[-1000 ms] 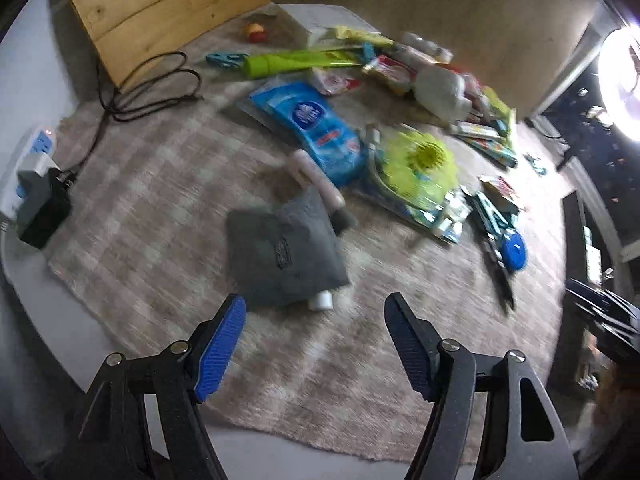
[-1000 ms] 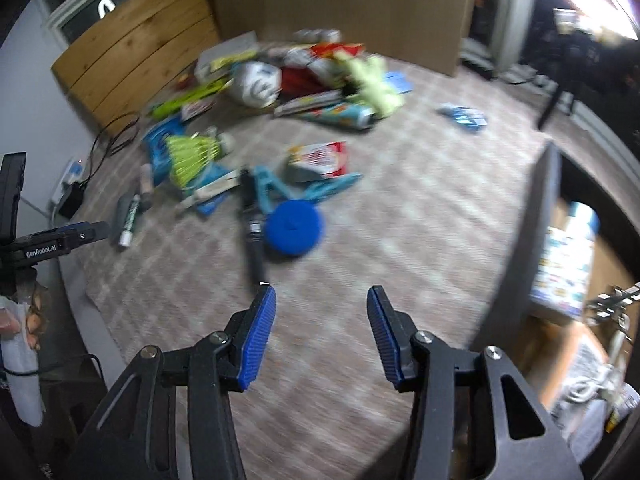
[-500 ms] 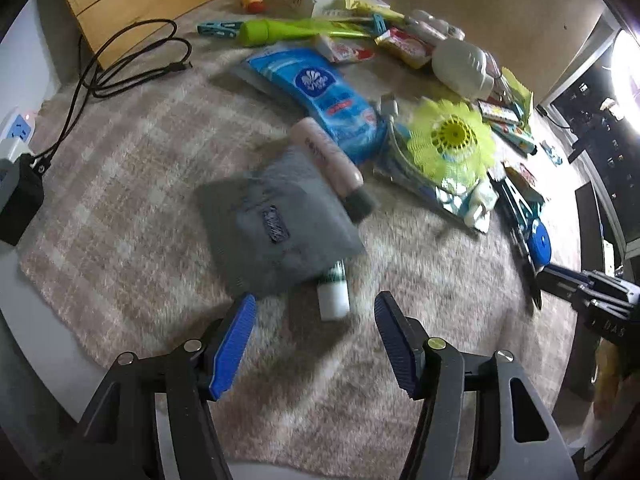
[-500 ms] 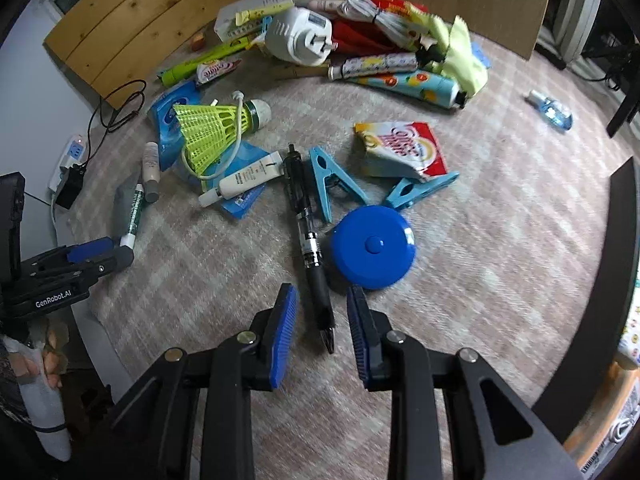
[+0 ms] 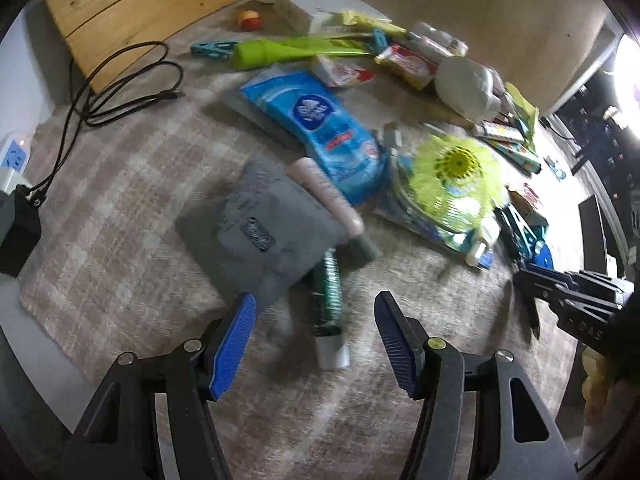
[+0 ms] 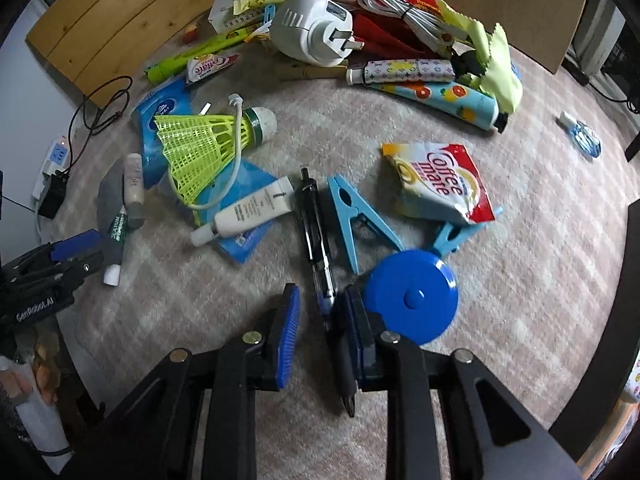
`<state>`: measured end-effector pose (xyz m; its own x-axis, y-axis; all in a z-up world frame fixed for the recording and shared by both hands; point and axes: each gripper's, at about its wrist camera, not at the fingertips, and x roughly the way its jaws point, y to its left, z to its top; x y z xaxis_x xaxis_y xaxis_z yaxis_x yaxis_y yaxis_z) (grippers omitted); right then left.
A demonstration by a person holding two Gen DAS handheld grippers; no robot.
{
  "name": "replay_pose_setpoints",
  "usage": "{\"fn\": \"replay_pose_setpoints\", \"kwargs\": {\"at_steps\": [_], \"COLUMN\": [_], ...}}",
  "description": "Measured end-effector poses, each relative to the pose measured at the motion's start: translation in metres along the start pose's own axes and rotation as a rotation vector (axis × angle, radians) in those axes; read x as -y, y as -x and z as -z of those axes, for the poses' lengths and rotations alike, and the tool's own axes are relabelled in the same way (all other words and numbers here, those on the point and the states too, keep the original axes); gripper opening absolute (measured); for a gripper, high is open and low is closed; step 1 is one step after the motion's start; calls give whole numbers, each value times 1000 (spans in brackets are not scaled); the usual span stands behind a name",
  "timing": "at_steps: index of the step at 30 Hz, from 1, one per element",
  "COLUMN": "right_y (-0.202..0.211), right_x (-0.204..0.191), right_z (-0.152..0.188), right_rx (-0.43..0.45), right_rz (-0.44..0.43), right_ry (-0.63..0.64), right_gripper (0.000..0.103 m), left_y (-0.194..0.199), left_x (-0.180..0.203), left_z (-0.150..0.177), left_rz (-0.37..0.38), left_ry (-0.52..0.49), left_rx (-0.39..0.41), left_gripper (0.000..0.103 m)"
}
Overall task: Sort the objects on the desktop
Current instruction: 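Grasp the green lip balm tube with the left gripper while the right grasps a black pen, then carry the lip balm and black pen over the tray and release both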
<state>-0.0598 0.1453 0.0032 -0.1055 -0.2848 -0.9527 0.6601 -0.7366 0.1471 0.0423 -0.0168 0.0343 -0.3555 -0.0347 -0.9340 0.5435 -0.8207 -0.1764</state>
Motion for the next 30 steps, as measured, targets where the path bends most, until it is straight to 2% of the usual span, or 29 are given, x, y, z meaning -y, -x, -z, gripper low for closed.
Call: {"fn": "replay_pose_setpoints", "kwargs": {"at_steps": [1, 2, 5, 9, 12, 14, 16, 17, 23, 27, 30], "right_y": [-1, -1, 0, 3, 6, 6, 7, 7, 13, 26, 38], "right_x": [-1, -1, 2, 5, 6, 6, 6, 6, 15, 26, 34], "right_z": [0, 1, 6, 18, 29, 30, 30, 31, 44, 55, 60], "right_rx": [3, 5, 4, -1, 3, 10, 3, 2, 8, 29, 50], "right_rz": [16, 17, 8, -14, -41, -33, -34, -35, -52, -78, -78], "right_ry": [9, 11, -5, -27, -48, -49, -55, -57, -85, -117, -130], "right_gripper": [13, 13, 12, 12, 12, 12, 12, 12, 12, 12, 12], "left_y": [-2, -5, -4, -2, -2, -4, -4, -4, 5, 20, 27], "left_x": [5, 8, 15, 10, 8, 14, 17, 17, 26, 40, 47], "left_z": [0, 3, 5, 2, -4, -10, -12, -11, 11, 41, 40], "left_rz": [2, 6, -18, 7, 0, -14, -1, 20, 84, 129, 145], "left_ry": [-7, -20, -55, -27, -4, -31, -35, -29, -17, -15, -49], "left_rx": [-6, -18, -2, -4, 5, 4, -5, -16, -31, -29, -15], "left_gripper": [56, 49, 49, 39, 39, 37, 19, 14, 14, 14, 14]}}
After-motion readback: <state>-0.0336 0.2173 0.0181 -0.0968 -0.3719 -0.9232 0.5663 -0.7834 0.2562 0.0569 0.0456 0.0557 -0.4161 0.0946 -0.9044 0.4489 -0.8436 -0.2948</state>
